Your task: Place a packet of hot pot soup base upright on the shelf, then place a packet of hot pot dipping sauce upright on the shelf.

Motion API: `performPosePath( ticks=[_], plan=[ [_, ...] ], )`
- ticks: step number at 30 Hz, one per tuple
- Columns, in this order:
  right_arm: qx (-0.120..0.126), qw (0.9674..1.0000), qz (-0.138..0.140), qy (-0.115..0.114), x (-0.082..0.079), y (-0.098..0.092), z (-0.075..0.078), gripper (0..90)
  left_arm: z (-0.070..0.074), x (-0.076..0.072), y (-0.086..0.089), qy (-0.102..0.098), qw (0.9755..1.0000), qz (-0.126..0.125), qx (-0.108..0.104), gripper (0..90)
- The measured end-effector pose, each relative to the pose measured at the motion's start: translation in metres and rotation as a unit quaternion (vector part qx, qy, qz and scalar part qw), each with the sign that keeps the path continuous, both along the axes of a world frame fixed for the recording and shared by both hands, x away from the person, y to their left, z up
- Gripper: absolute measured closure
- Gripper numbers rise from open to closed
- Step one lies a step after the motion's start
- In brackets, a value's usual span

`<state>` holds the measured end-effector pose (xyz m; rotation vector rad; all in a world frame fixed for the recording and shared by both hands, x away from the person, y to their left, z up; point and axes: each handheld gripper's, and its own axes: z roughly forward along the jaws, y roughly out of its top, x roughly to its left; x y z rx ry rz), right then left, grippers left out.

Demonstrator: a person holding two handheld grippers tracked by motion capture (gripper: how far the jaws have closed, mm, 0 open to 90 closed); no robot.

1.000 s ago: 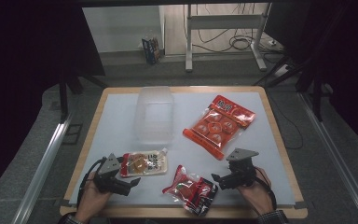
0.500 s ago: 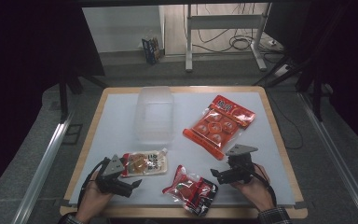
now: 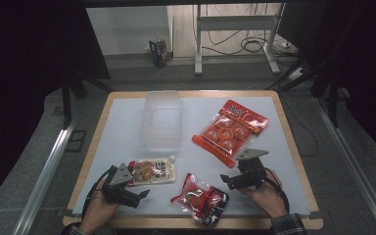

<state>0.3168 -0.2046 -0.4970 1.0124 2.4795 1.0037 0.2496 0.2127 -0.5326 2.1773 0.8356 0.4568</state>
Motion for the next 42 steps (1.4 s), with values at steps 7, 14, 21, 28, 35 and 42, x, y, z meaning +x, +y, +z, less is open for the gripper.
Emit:
performPosePath(
  ticks=[7, 14, 21, 28, 35, 42],
  plan=[
    [-0.002, 1.0000, -0.002, 0.007, 0.004, 0.000, 0.001, 17.0, -0.001, -0.001, -0.002, 0.000, 1.0000, -0.005, 0.006, 0.0],
    [0.015, 0.9998, -0.010, 0.002, 0.011, -0.004, 0.006, 26.0, -0.001, -0.001, -0.003, -0.001, 0.9999, -0.006, 0.008, 0.0],
    [0.009, 0.9999, -0.012, 0.000, 0.019, -0.009, 0.010, 34.0, -0.001, -0.002, -0.003, -0.004, 0.9999, -0.006, 0.010, 0.0],
    [0.004, 1.0000, -0.004, -0.006, 0.030, -0.011, 0.010, 47.7, -0.001, -0.002, -0.003, -0.007, 0.9999, -0.007, 0.013, 0.0],
    [-0.007, 0.9998, -0.006, -0.018, 0.041, -0.011, 0.015, 65.4, 0.000, -0.002, -0.002, -0.012, 0.9998, -0.005, 0.014, 0.0],
    [-0.026, 0.9995, -0.003, -0.021, 0.054, -0.010, 0.013, 80.9, -0.001, -0.002, -0.004, -0.011, 0.9998, -0.008, 0.018, 0.0]
  ],
)
